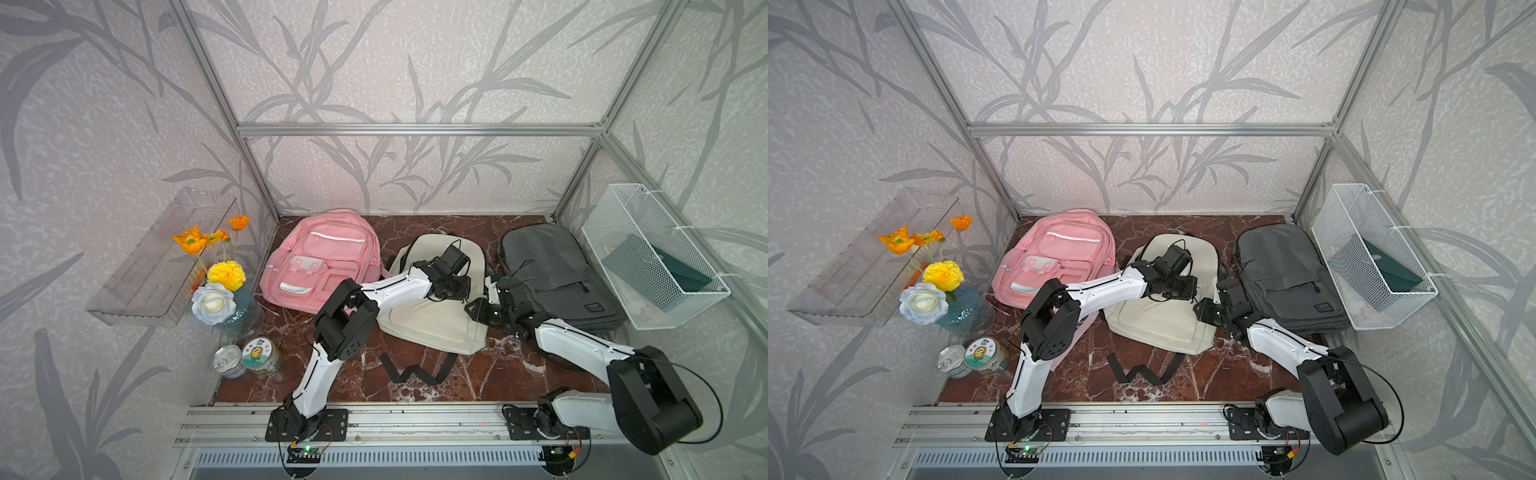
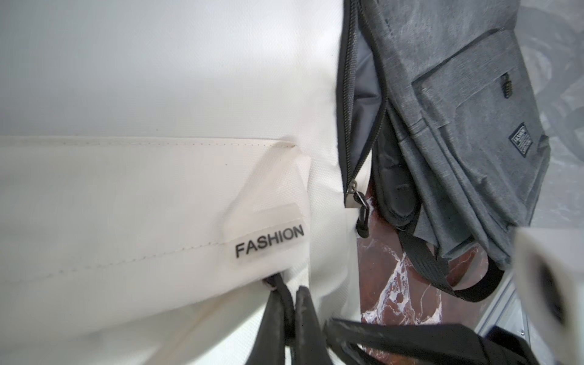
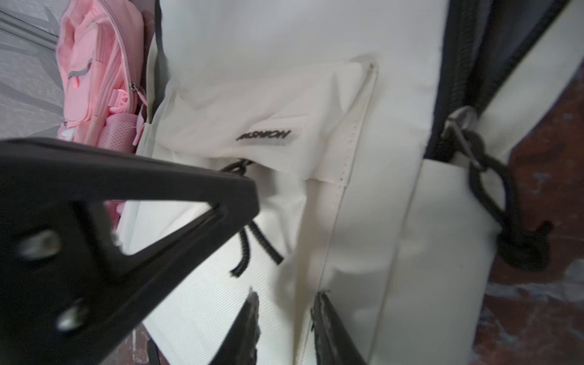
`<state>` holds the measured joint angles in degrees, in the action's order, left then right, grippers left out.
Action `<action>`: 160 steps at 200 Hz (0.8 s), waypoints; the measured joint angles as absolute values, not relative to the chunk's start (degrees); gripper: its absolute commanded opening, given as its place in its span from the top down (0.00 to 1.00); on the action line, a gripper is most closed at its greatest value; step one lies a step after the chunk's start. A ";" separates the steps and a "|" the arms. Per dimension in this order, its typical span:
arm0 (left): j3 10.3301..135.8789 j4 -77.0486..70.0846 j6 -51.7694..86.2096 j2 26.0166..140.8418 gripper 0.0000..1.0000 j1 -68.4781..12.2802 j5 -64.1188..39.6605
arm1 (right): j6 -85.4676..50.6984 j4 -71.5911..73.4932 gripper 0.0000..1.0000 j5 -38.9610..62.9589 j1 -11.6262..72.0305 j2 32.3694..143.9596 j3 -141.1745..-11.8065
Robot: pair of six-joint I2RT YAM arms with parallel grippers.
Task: Zip up the backpack
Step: Zip the zipper on the backpack.
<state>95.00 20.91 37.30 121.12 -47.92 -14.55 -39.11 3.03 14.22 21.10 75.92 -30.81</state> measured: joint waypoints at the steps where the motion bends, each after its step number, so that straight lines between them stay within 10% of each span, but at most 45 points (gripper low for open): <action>1: 94.94 20.91 37.30 121.01 1.00 -47.92 -14.59 | -39.09 3.01 0.70 14.09 21.08 76.12 -30.89; 160: 90.78 19.68 37.08 117.25 1.00 -47.37 -15.18 | -42.24 10.28 0.82 17.65 16.51 85.10 -35.86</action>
<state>90.78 19.68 37.08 117.25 -47.37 -15.18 -42.24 10.28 17.65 16.51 85.10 -35.86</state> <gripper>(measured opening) 0.059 0.180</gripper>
